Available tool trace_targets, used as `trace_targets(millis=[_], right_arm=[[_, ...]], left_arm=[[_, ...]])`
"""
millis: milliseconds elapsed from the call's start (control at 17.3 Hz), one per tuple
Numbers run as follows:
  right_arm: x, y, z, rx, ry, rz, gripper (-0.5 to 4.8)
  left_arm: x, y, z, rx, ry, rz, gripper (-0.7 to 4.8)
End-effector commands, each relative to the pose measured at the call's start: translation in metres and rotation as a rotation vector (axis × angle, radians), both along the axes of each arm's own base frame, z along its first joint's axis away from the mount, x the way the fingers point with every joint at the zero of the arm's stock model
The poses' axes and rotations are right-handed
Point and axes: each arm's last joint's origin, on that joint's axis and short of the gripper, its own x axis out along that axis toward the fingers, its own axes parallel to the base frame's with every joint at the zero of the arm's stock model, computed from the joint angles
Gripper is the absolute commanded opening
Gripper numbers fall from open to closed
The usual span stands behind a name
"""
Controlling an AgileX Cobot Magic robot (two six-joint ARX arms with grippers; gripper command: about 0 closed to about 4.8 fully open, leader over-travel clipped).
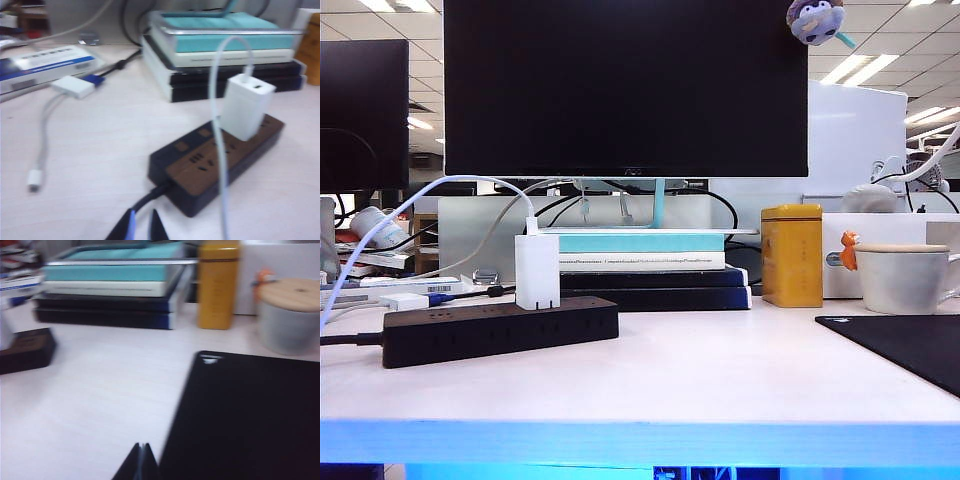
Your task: Plug the white charger into the left socket.
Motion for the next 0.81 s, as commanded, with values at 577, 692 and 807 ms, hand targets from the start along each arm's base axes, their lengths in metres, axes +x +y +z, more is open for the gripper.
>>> trace_targets(millis=[577, 692, 807], right_arm=[[0.003, -0.013, -0.004, -0.004, 0.020, -0.143, -0.01], [0.003, -0.013, -0.004, -0.004, 0.022, -0.144, -0.01], [0.003, -0.013, -0.004, -0.005, 0.023, -0.143, -0.01]], left_arm=[[0.002, 0.019, -0.001, 0.007, 0.012, 0.217, 0.53], [0.002, 0.016, -0.001, 0.007, 0.011, 0.185, 0.53], [0.002, 0.016, -0.001, 0.007, 0.010, 0.180, 0.53]])
